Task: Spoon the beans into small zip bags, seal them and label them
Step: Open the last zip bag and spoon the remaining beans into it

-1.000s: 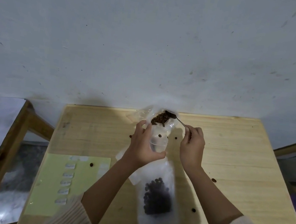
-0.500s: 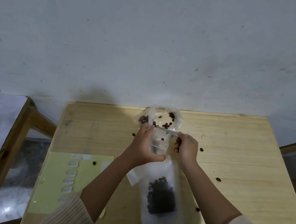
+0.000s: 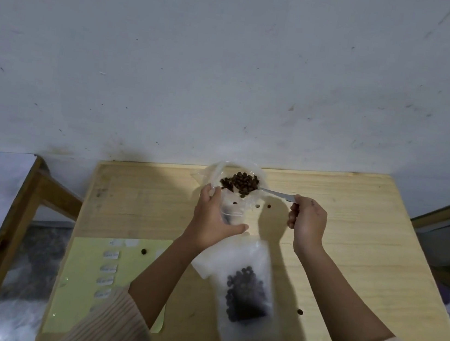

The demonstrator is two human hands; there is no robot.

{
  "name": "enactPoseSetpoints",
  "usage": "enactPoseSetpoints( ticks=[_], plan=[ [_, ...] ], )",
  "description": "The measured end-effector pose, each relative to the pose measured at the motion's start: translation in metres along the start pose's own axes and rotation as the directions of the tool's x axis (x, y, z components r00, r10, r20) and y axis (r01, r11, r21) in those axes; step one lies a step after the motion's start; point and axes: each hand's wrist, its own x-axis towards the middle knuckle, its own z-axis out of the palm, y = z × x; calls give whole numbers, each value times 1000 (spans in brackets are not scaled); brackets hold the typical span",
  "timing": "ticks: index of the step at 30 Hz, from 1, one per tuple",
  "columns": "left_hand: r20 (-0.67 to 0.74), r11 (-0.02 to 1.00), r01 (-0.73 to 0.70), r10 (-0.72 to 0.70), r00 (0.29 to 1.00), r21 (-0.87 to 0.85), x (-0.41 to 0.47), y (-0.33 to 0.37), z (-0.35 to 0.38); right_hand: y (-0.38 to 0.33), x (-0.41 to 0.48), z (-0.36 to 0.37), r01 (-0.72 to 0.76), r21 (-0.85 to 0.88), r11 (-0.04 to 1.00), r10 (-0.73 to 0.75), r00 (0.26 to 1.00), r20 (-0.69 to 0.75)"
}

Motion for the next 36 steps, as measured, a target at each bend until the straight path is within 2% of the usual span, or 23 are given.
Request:
enactPoseSetpoints(
  ticks=[3, 6, 11, 18, 22, 25, 31, 36],
  plan=[
    [-27, 999, -13, 14, 1000, 41, 2, 2, 1, -10, -5, -9, 73, 2, 997, -73, 997, -6],
    [-48, 999, -10, 13, 999, 50, 5, 5, 3, -14, -10, -12, 173, -41, 984, -170, 983, 64],
    [-38, 999, -11, 12, 999, 31, 8, 6, 4, -18, -16, -7, 410, -138, 902, -383, 905, 186],
    [-18, 999, 10, -9, 1000, 54, 6, 9, -2, -20, -13, -9, 470, -178, 864, -438, 878, 191],
    [-13, 995, -8, 10, 1000, 101, 4, 11, -2, -17, -15, -10, 626, -248, 739, -558, 775, 296],
    [-18, 990, -26, 29, 999, 142, 4, 11, -1, -14, -15, -12, 716, -280, 640, -647, 698, 306],
    [-17, 984, -19, 22, 1000, 176, 4, 12, 1, -5, -5, -16, 631, -283, 723, -617, 773, 149],
    [-19, 975, -22, 27, 999, 220, 4, 14, 1, 8, -3, -12, 613, -317, 724, -591, 788, 175]
  ],
)
